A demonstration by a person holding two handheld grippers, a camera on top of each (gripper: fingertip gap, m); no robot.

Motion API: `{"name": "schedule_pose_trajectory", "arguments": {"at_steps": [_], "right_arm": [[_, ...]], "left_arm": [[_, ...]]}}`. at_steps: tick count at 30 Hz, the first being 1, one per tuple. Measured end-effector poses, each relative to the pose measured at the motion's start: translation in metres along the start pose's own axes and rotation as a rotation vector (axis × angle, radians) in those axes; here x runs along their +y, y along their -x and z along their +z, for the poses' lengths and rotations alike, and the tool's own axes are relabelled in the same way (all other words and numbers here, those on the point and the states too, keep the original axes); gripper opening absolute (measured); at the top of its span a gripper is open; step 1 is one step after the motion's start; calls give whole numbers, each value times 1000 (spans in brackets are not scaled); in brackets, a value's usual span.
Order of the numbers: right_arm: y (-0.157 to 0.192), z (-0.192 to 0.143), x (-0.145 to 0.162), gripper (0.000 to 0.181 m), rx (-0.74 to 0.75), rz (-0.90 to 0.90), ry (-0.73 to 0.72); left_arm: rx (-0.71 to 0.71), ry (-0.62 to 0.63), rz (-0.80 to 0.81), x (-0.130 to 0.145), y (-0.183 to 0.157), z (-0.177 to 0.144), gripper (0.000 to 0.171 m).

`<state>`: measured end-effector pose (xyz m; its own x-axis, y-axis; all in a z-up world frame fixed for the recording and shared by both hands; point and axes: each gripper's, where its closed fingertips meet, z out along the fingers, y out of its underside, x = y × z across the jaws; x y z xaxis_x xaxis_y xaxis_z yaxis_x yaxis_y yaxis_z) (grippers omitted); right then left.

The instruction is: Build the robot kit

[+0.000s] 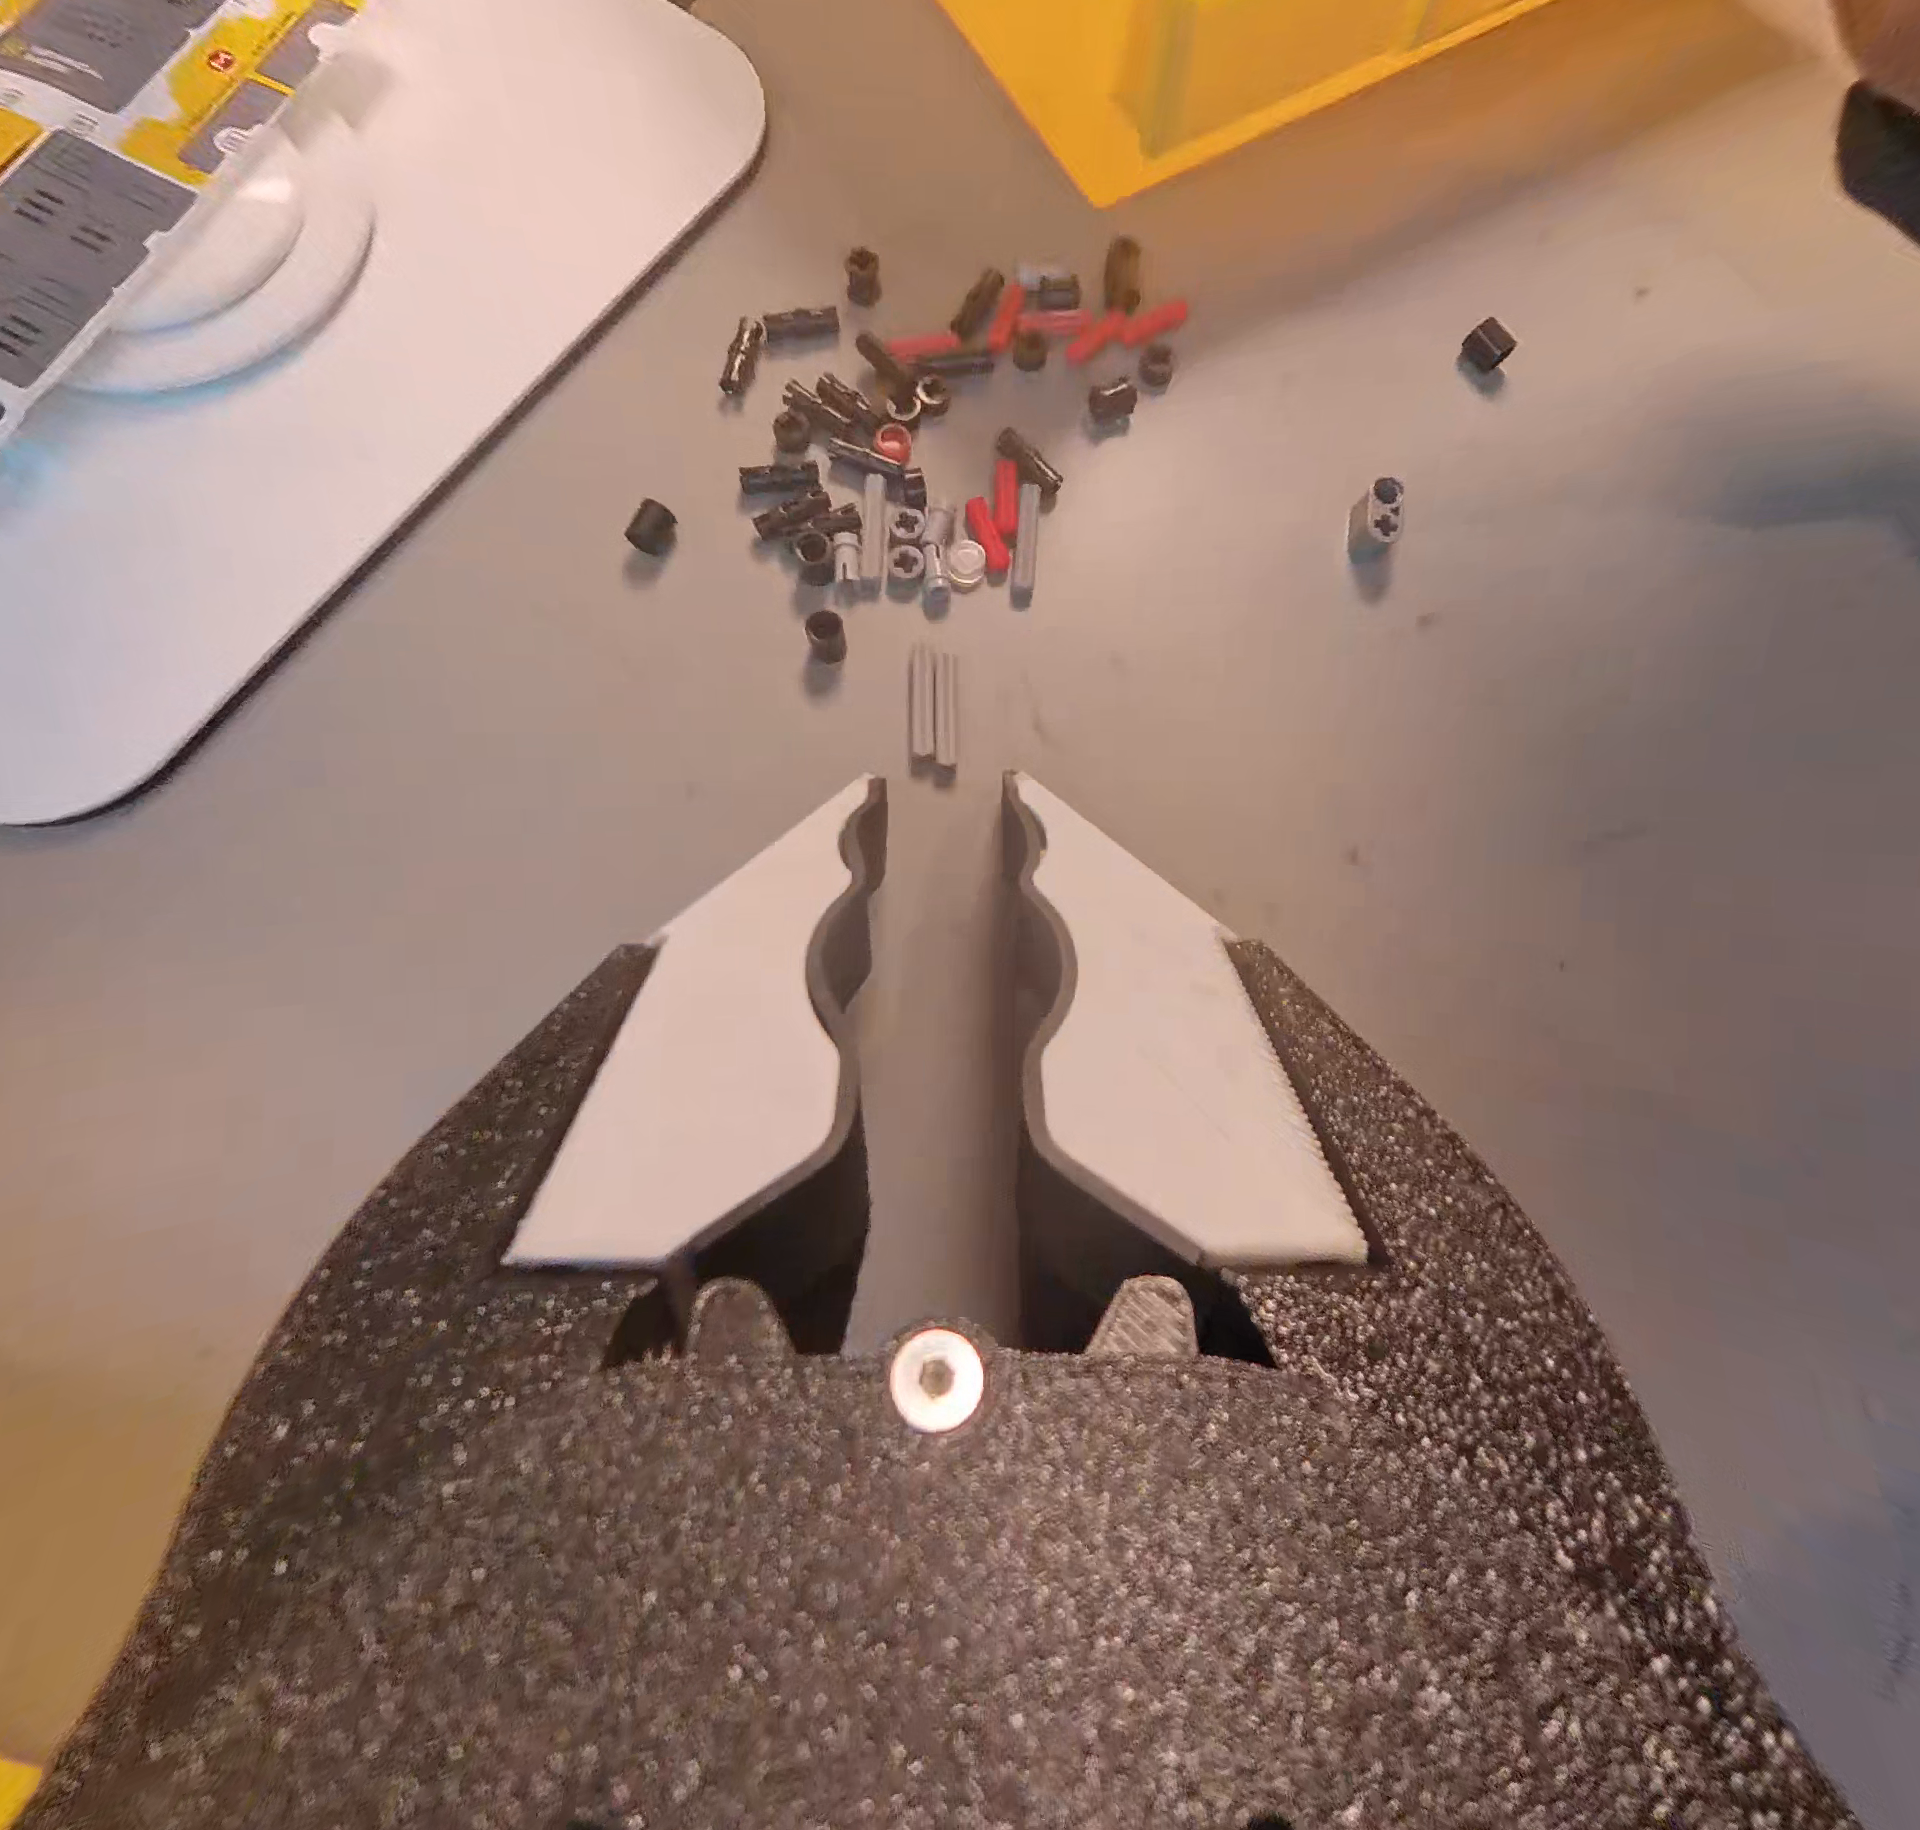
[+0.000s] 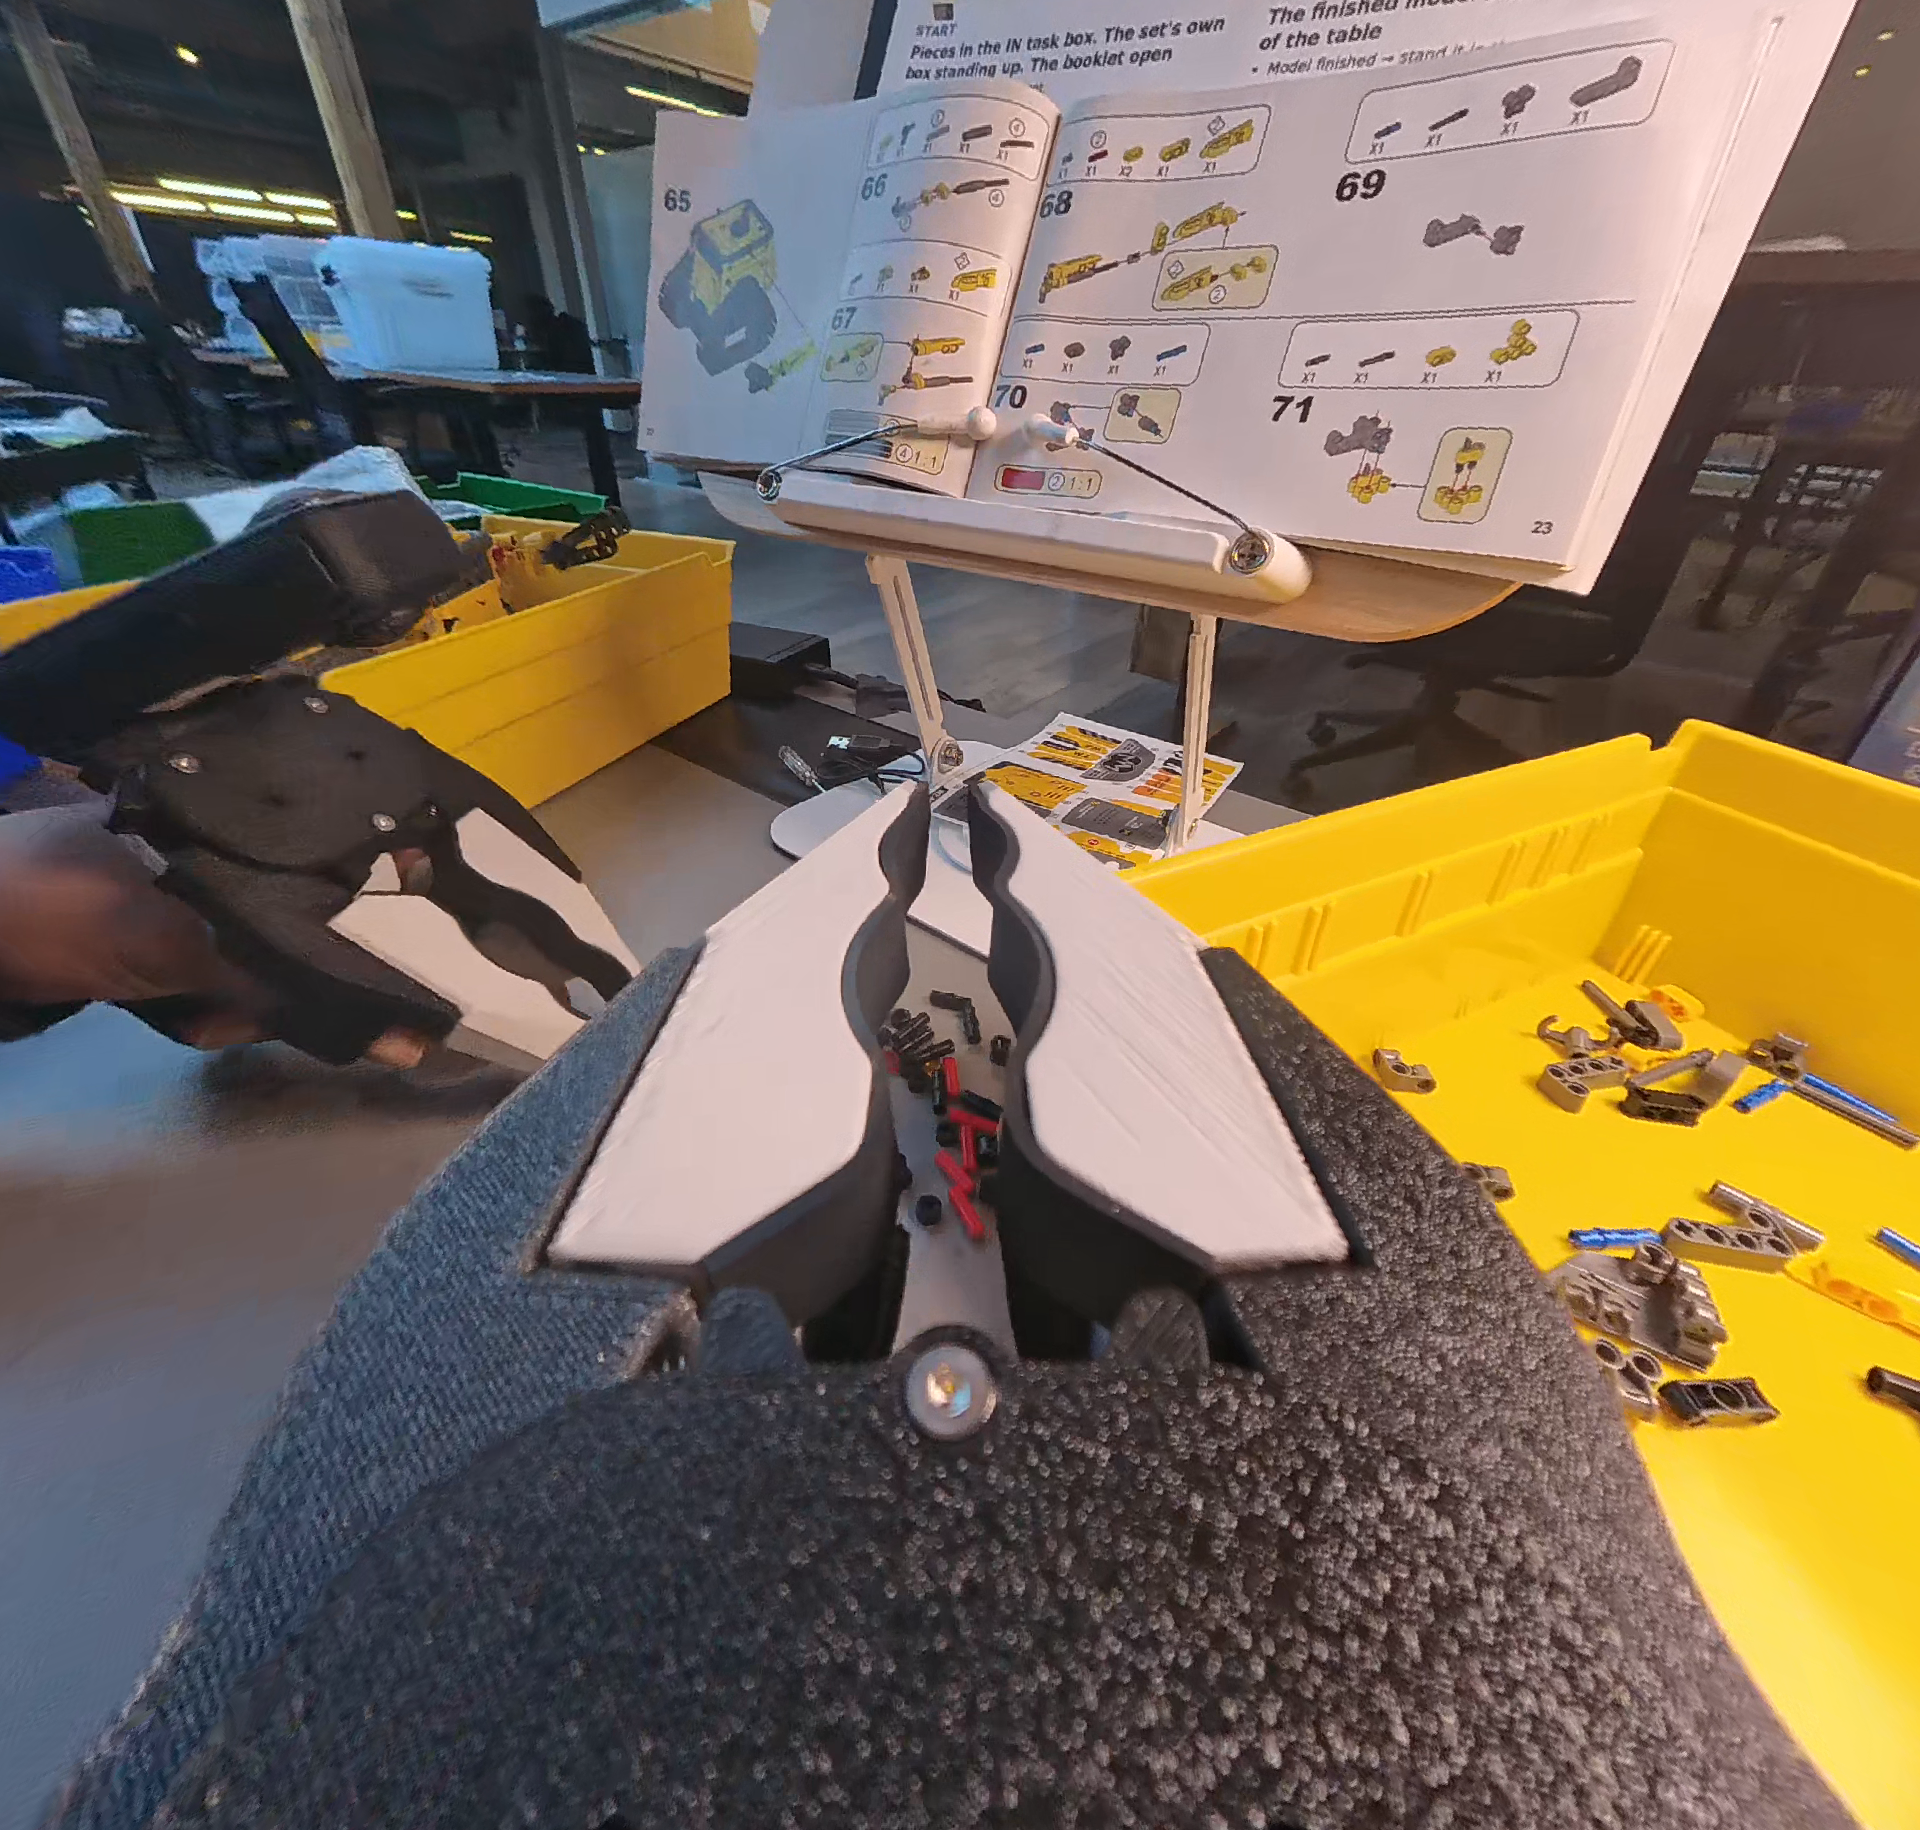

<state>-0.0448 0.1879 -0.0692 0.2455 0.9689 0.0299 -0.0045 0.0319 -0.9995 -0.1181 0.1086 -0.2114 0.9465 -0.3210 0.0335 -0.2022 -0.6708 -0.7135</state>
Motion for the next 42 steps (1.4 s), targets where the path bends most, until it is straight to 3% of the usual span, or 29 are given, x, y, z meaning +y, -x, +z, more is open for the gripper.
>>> {"name": "schedule_pose_trajectory", "arguments": {"at_steps": [1, 14, 25, 33, 42], "right_arm": [[-1, -2, -1, 7, 3, -10, 0], [-8, -5, 1, 8, 3, 30, 2], [-5, -4, 4, 8, -14, 45, 9], [-1, -2, 6, 8, -31, 41, 16], [0, -2, 8, 8, -40, 39, 21]], "left_arm": [[-15, 2, 8, -1, 2, 2, 14], [-78, 28, 106, 1, -11, 4, 3], [-106, -2, 41, -6, 3, 8, 23], [-28, -17, 63, -7, -6, 10, 11], [-26, -26, 59, -12, -1, 14, 18]]}}
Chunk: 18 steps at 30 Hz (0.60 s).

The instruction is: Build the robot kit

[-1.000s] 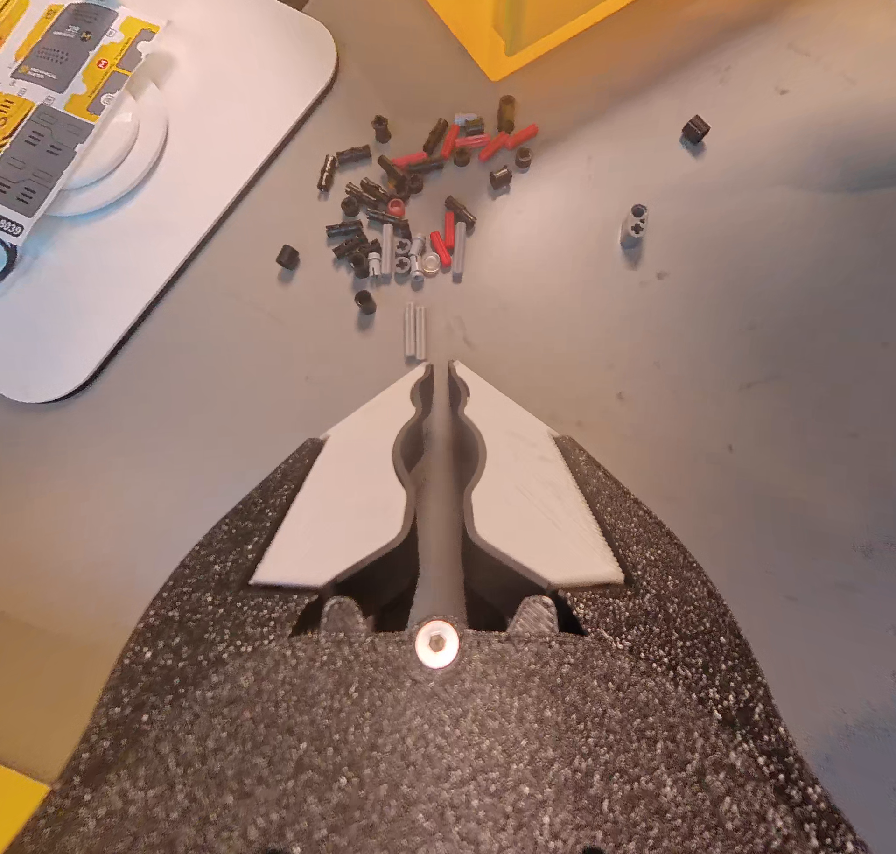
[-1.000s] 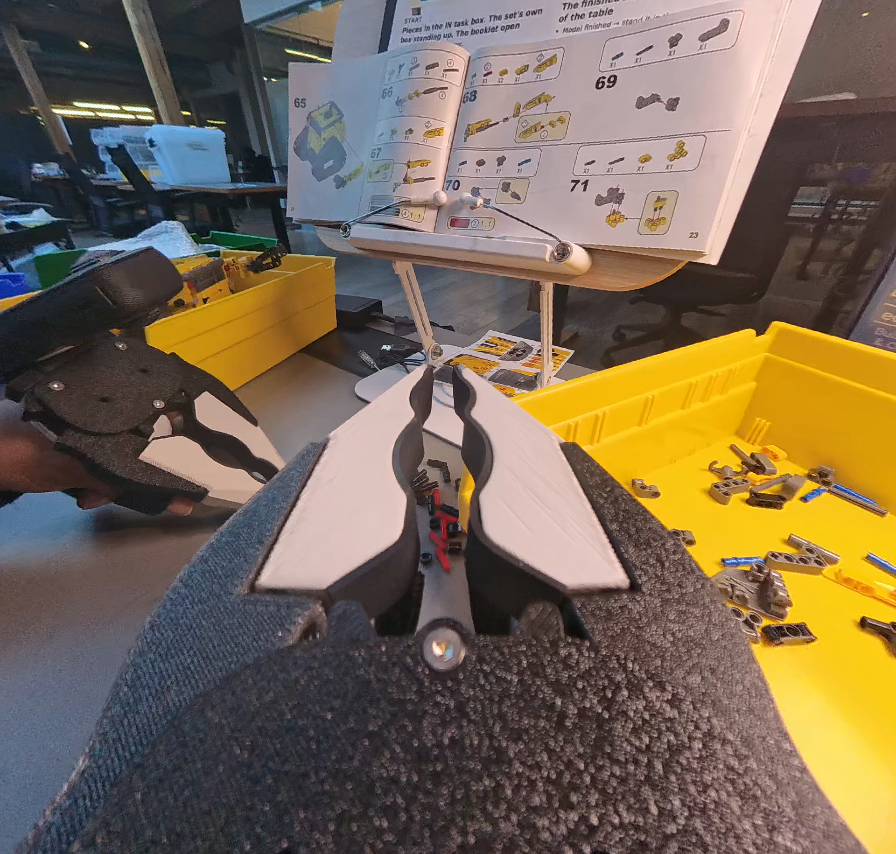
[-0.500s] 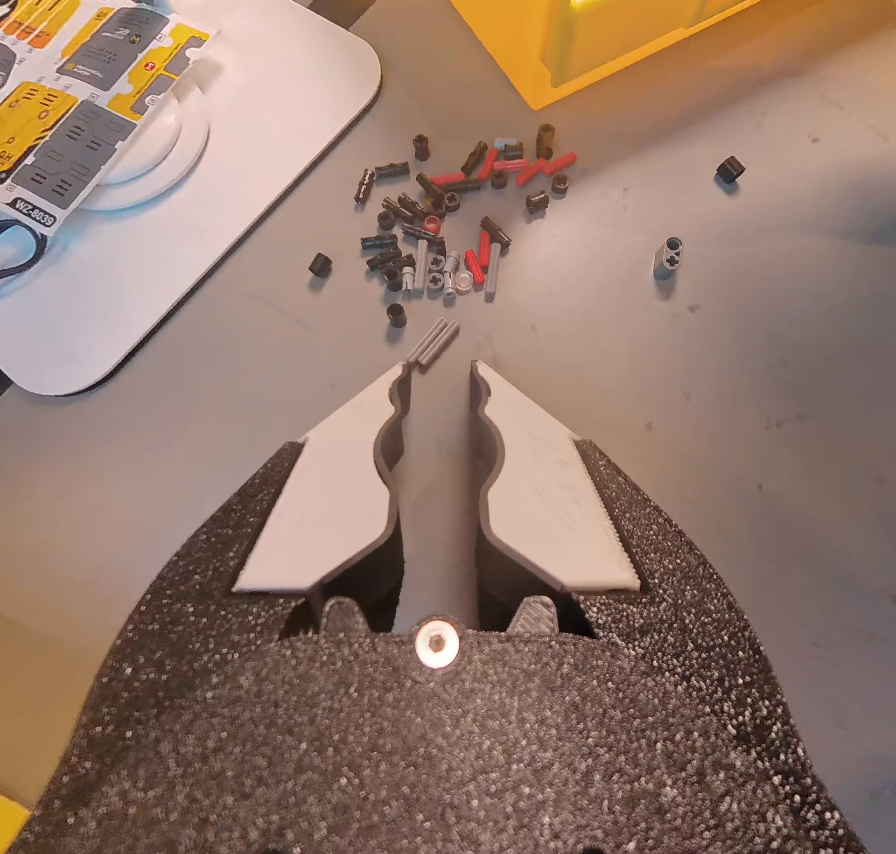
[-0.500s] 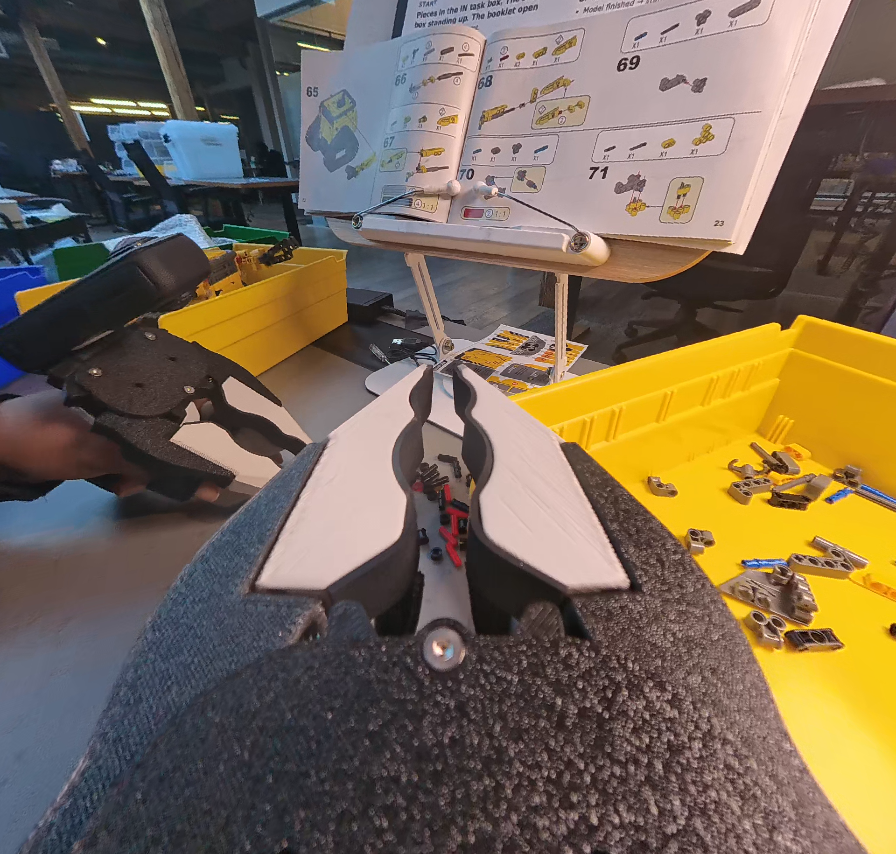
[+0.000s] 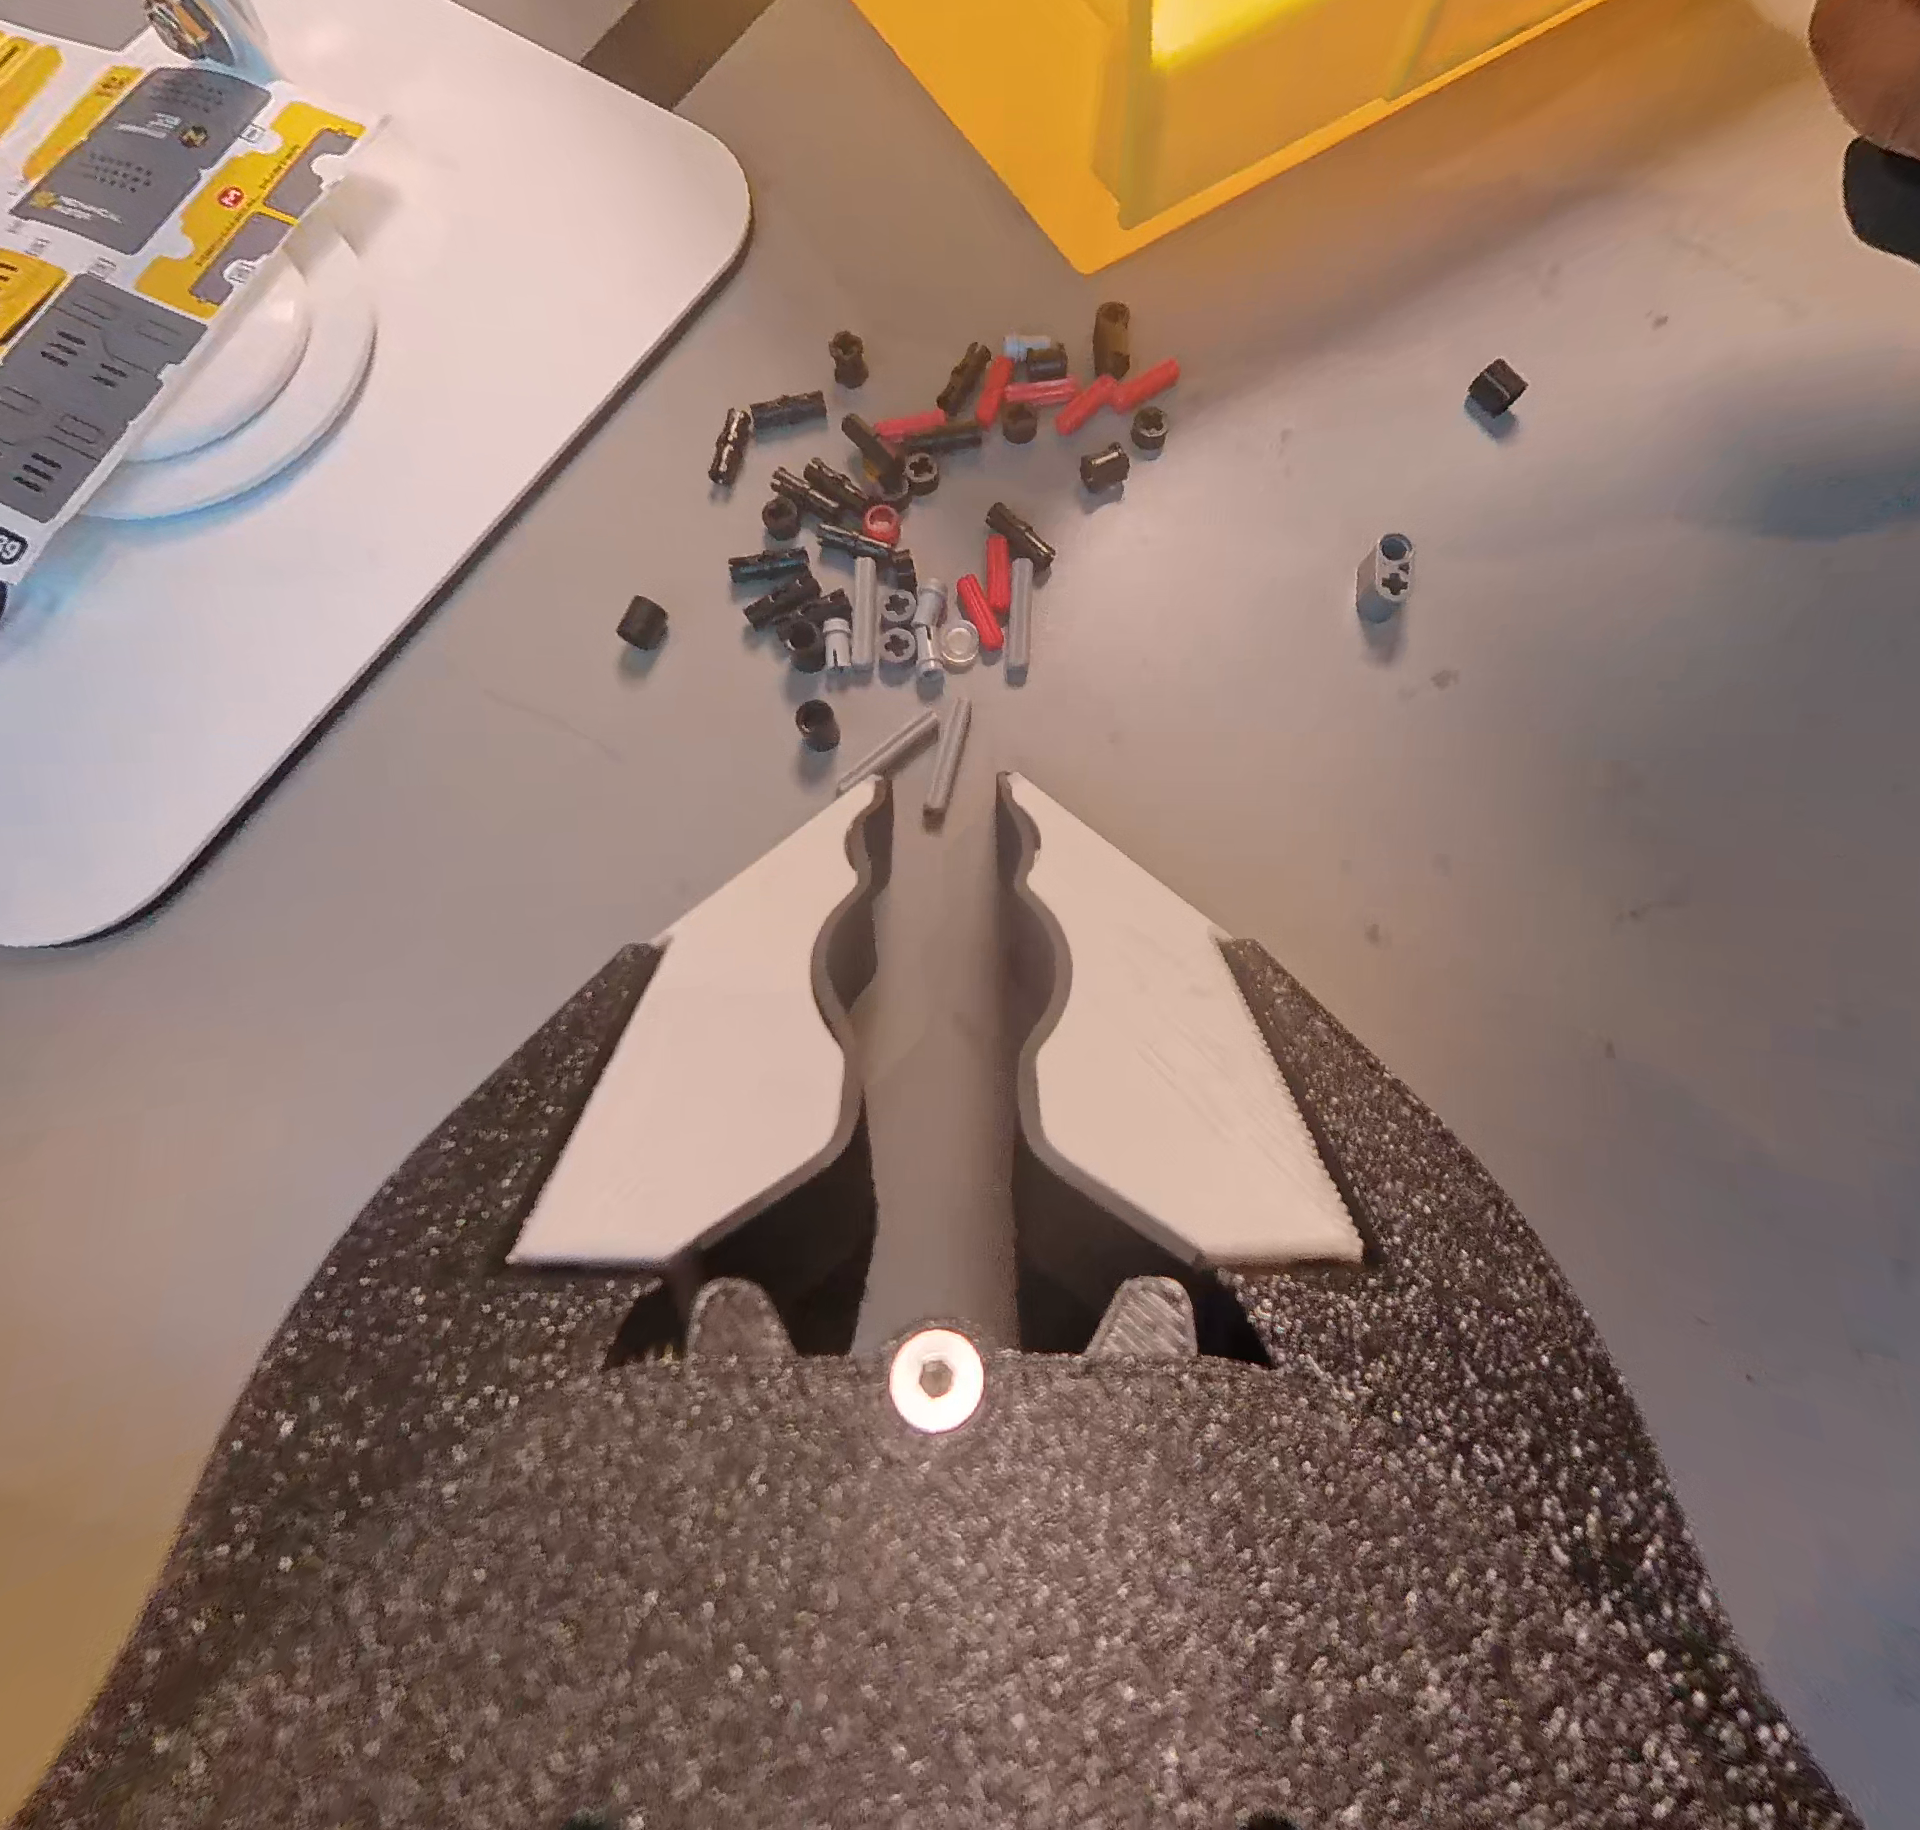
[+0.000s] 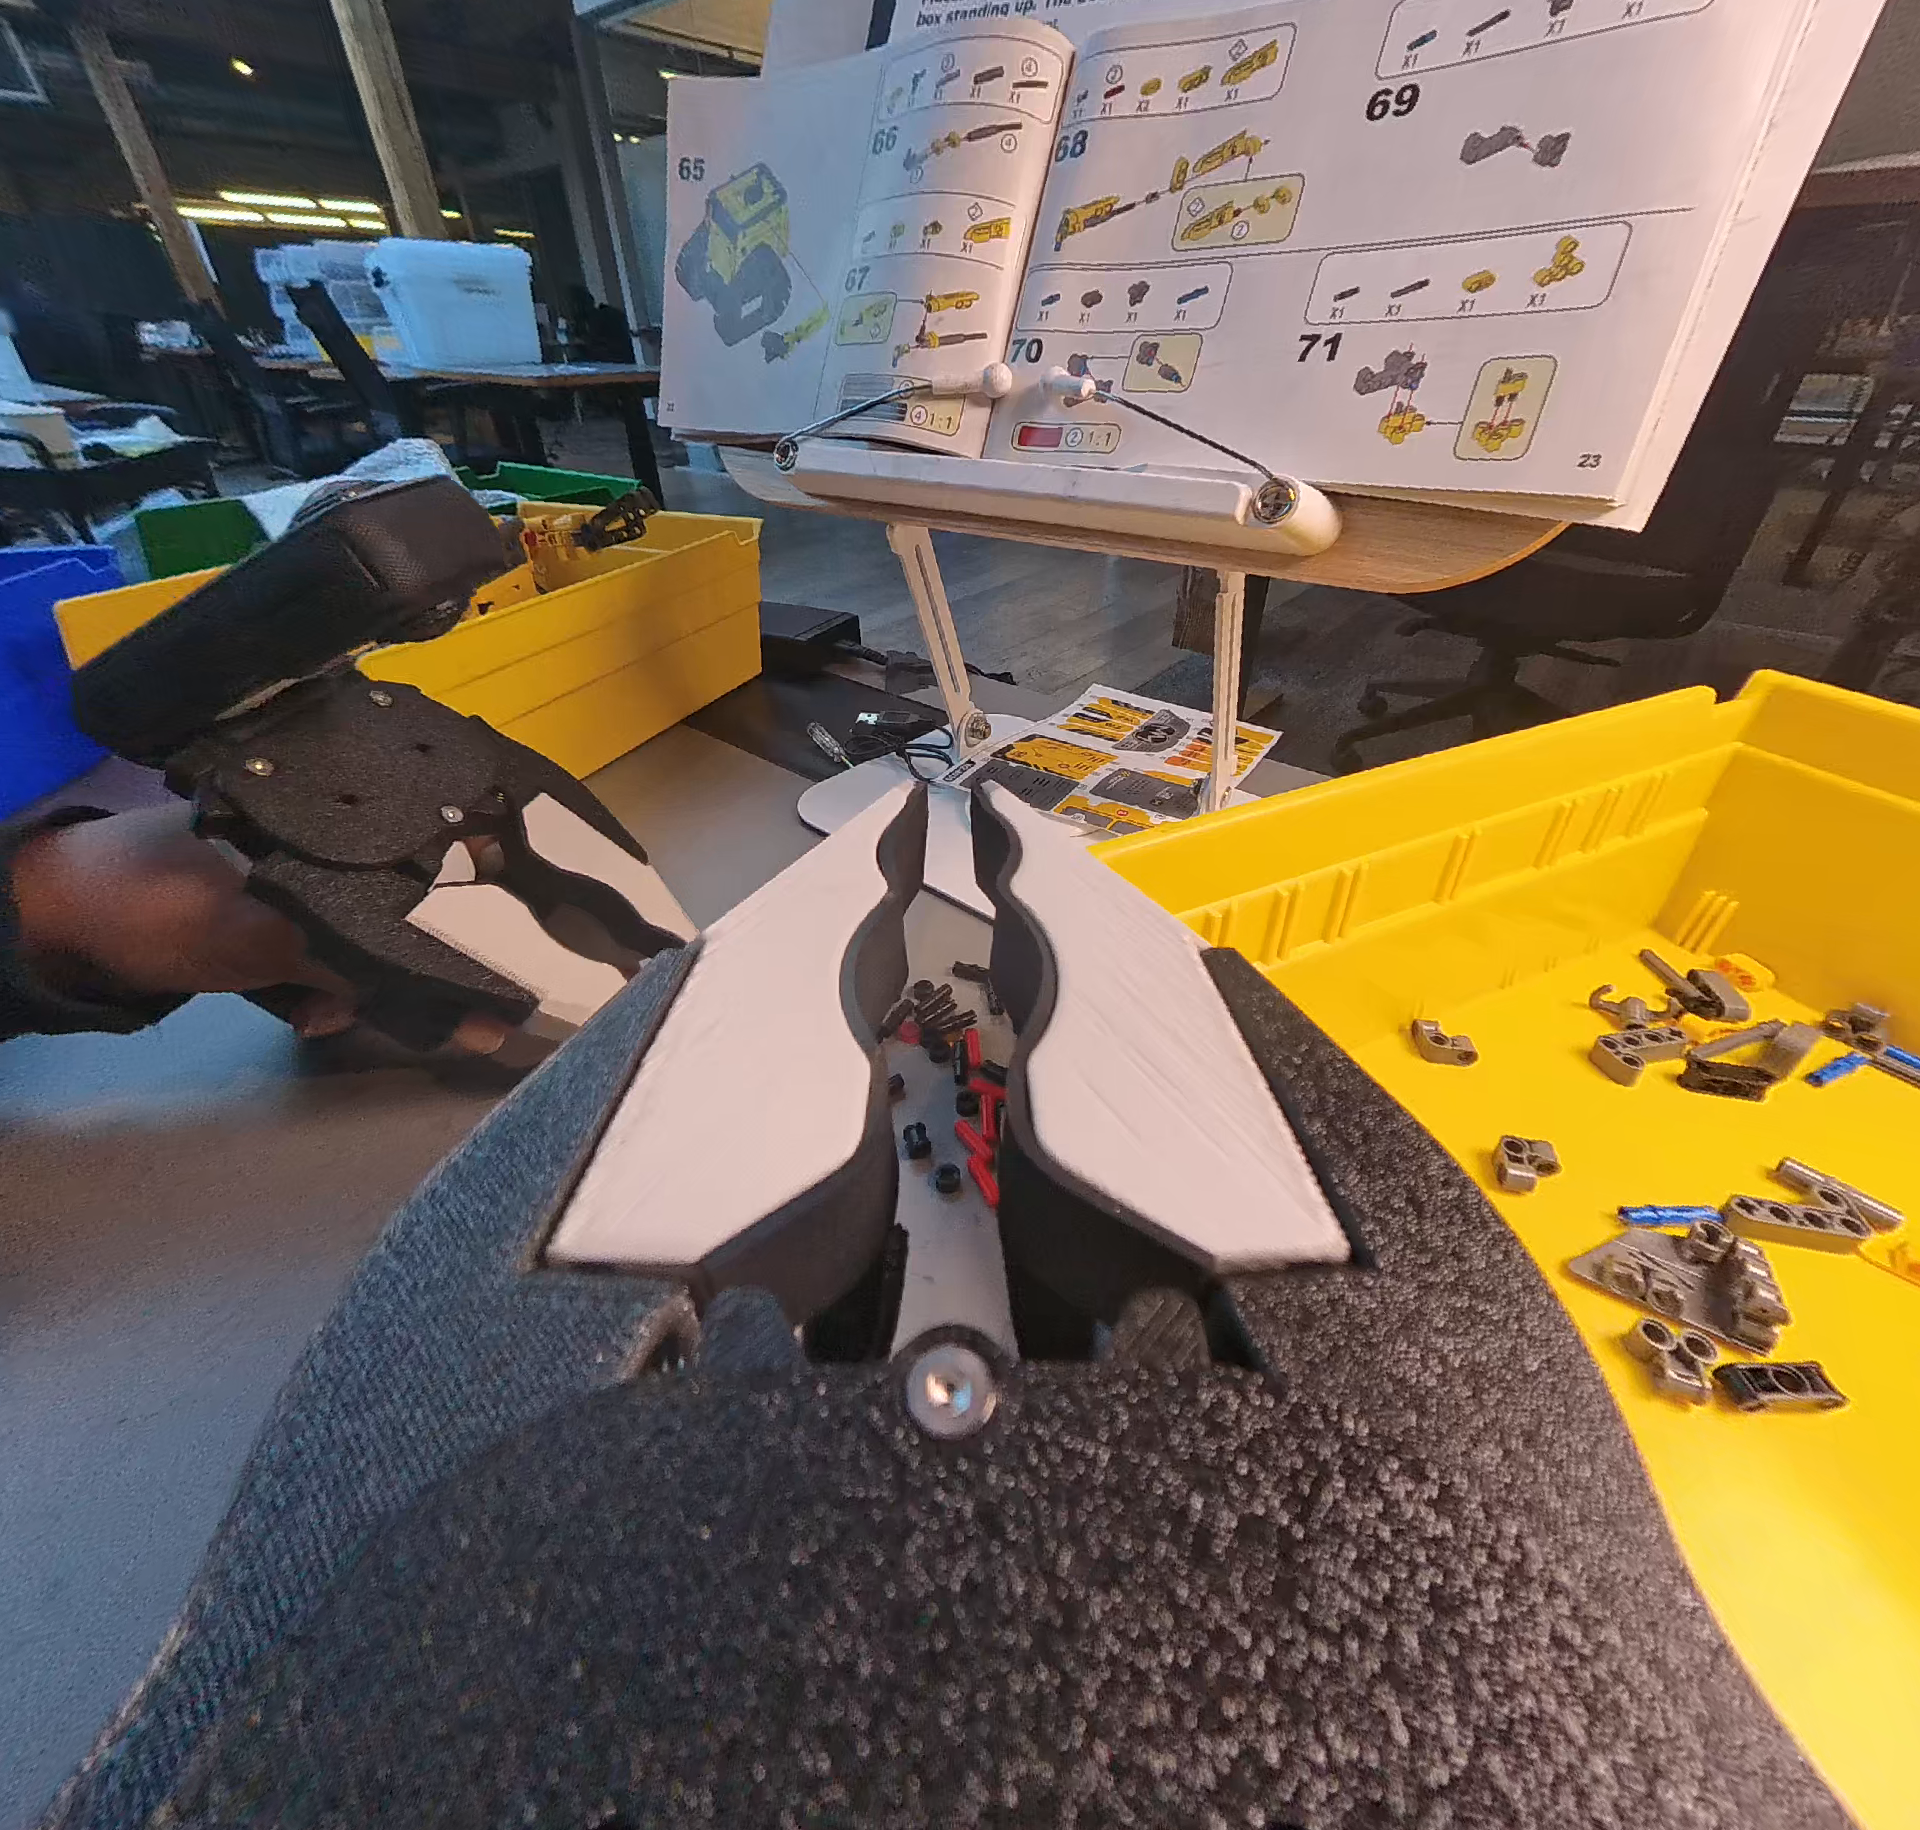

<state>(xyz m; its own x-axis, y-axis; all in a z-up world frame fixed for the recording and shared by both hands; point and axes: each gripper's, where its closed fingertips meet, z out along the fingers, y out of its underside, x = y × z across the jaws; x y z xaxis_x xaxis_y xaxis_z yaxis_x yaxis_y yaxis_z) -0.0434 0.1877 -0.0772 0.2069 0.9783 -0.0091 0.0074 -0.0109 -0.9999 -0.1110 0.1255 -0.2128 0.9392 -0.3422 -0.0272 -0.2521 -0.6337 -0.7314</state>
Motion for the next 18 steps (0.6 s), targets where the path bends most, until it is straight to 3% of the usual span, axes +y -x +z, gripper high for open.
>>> {"name": "schedule_pose_trajectory", "arguments": {"at_steps": [10, 13, 18], "right_arm": [[-9, -2, 1, 9, 41, -7, 14], [-26, -7, 0, 14, 131, -39, 33], [-65, -22, -8, 32, 268, -25, 45]], "left_arm": [[30, 45, 89, 1, -10, -3, 2], [163, 33, 120, 4, -41, -28, 3], [250, 135, 235, 53, -97, -68, 3]]}}
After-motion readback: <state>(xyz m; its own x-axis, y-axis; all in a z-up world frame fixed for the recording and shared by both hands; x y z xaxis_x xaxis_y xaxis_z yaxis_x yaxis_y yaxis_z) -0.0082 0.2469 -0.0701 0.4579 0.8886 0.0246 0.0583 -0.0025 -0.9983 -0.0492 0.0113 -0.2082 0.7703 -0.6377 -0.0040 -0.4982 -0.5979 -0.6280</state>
